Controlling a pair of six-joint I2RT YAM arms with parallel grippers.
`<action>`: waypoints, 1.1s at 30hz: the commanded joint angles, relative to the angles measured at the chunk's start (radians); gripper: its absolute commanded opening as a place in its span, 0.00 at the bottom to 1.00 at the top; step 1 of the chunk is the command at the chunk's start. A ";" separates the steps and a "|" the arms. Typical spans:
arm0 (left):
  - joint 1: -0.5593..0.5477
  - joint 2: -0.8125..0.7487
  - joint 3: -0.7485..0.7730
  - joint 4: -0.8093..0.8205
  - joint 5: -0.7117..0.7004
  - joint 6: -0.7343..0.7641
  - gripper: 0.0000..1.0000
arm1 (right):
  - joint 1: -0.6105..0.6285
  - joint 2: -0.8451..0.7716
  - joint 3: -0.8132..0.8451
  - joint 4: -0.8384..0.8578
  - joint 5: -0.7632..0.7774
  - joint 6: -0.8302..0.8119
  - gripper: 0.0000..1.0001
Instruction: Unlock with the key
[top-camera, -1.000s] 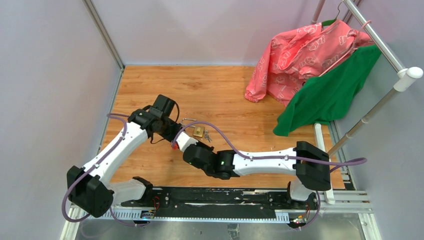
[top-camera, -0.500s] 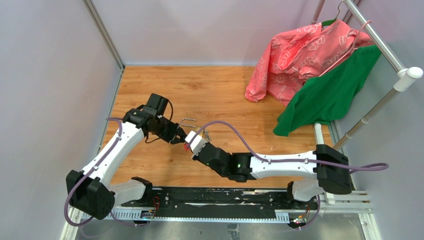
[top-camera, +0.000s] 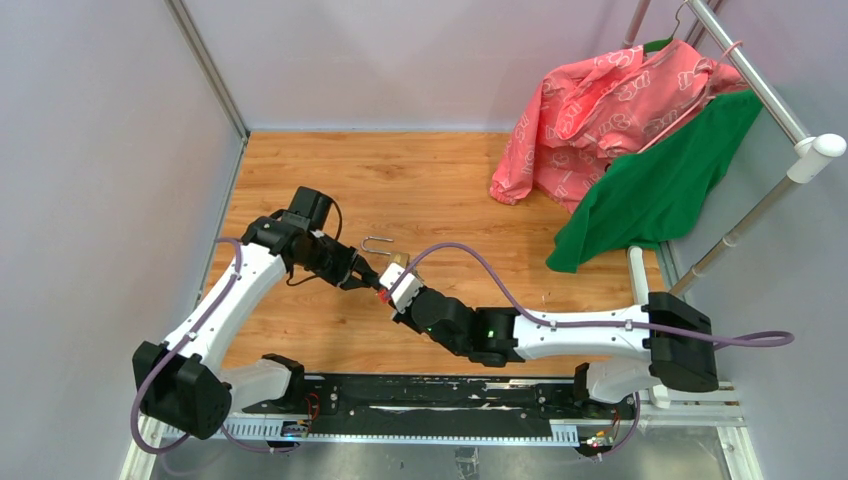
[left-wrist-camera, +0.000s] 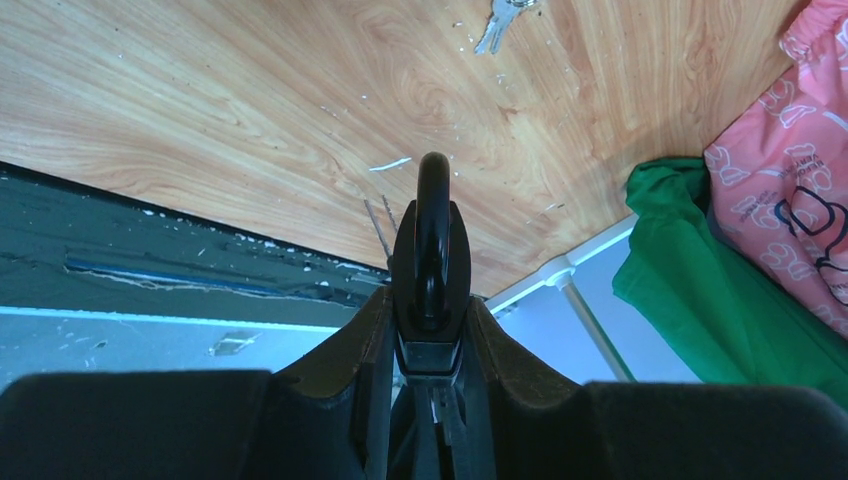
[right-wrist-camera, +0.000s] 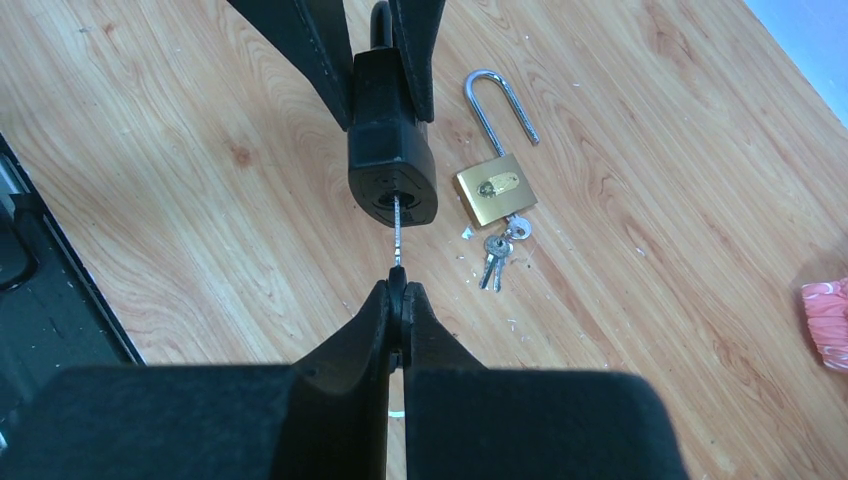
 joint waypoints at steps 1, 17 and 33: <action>0.036 0.008 0.001 -0.032 -0.026 0.040 0.00 | -0.015 -0.069 -0.018 0.034 0.059 0.008 0.00; 0.057 0.042 0.022 -0.032 -0.016 0.067 0.00 | -0.006 -0.089 -0.054 -0.027 0.063 0.041 0.00; 0.083 0.091 0.050 -0.032 0.086 0.129 0.00 | 0.002 0.015 -0.011 0.079 -0.050 0.036 0.00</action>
